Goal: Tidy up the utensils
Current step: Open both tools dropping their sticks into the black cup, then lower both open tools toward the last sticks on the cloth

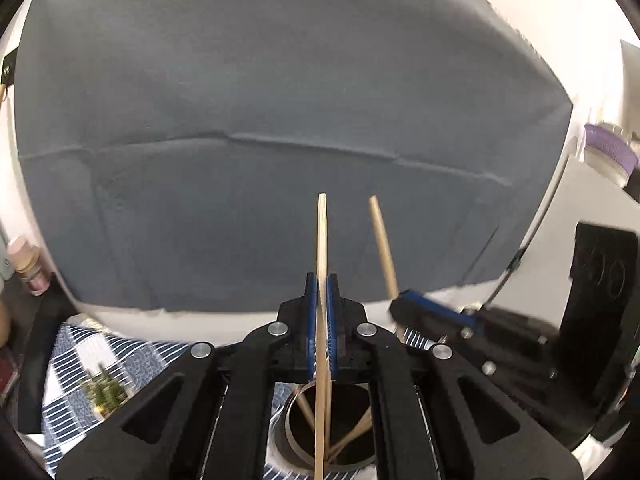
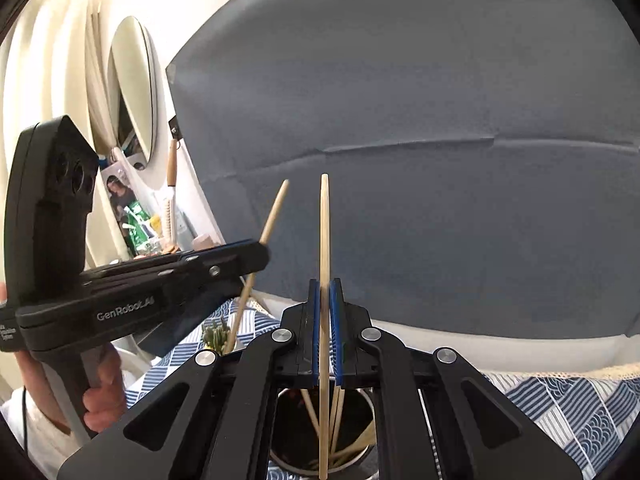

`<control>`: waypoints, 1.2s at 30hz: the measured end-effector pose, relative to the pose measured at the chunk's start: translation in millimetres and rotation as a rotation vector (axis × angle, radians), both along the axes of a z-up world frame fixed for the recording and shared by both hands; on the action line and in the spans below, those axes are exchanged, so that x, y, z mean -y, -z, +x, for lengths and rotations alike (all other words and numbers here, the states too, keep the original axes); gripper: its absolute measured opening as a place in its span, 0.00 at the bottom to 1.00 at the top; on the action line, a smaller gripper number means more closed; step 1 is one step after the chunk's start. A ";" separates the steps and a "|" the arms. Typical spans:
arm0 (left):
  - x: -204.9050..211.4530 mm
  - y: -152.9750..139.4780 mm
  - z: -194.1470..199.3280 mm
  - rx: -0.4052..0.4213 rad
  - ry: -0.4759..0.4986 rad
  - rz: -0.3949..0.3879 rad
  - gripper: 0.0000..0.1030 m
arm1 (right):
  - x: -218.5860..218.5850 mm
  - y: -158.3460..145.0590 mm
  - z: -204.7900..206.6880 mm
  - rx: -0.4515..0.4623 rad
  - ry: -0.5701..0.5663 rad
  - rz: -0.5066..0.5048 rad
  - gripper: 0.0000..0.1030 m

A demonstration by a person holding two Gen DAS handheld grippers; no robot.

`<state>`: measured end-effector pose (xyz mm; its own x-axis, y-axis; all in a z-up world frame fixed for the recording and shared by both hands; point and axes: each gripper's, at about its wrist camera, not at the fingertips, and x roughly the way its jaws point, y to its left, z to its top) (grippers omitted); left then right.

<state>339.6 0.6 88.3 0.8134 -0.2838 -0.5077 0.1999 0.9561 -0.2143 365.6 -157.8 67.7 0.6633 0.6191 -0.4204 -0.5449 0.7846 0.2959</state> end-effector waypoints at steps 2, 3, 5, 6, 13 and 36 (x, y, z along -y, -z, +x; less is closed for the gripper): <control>1.7 4.4 3.1 0.020 0.002 -0.022 0.05 | -0.2 4.7 7.4 -0.006 0.000 0.023 0.05; 2.6 7.5 5.1 0.024 0.002 -0.027 0.05 | 0.0 7.6 10.2 -0.010 0.001 0.038 0.05; 1.8 12.8 6.4 0.033 0.003 -0.041 0.05 | -0.7 13.5 16.0 -0.018 0.000 0.062 0.05; 0.4 15.7 8.0 0.032 0.004 -0.046 0.05 | -1.4 16.2 17.0 -0.019 0.000 0.068 0.05; -10.6 32.7 10.3 0.039 0.005 -0.088 0.06 | 0.6 36.1 24.0 -0.057 0.012 0.099 0.09; -55.3 79.3 -32.1 -0.161 -0.152 0.020 0.94 | 46.5 48.1 -4.2 -0.167 0.229 -0.015 0.88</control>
